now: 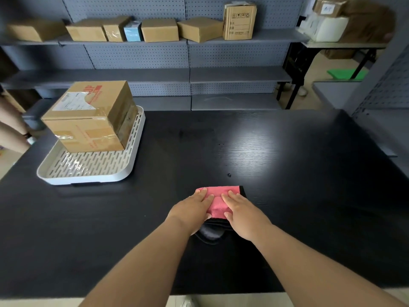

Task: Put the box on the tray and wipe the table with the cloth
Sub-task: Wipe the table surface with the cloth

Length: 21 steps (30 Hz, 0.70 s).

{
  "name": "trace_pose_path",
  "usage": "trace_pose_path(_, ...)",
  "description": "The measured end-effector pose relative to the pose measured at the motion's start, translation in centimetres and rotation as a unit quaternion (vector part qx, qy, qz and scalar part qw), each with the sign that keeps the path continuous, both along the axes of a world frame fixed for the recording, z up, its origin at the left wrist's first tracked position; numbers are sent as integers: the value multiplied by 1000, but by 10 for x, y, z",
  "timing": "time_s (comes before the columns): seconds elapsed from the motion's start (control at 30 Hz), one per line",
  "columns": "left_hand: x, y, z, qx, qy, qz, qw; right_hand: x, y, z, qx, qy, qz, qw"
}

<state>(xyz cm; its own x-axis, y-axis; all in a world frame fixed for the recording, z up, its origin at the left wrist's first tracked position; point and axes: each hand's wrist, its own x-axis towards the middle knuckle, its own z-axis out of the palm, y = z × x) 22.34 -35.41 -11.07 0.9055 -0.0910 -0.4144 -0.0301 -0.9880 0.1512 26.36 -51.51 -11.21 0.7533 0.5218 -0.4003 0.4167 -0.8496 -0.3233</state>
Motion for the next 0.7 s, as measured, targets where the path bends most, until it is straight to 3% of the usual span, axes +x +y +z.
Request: trace_pose_path(0.7, 112, 36, 2, -9, 4, -3, 1000, 117, 38, -12, 1, -13, -2, 1000)
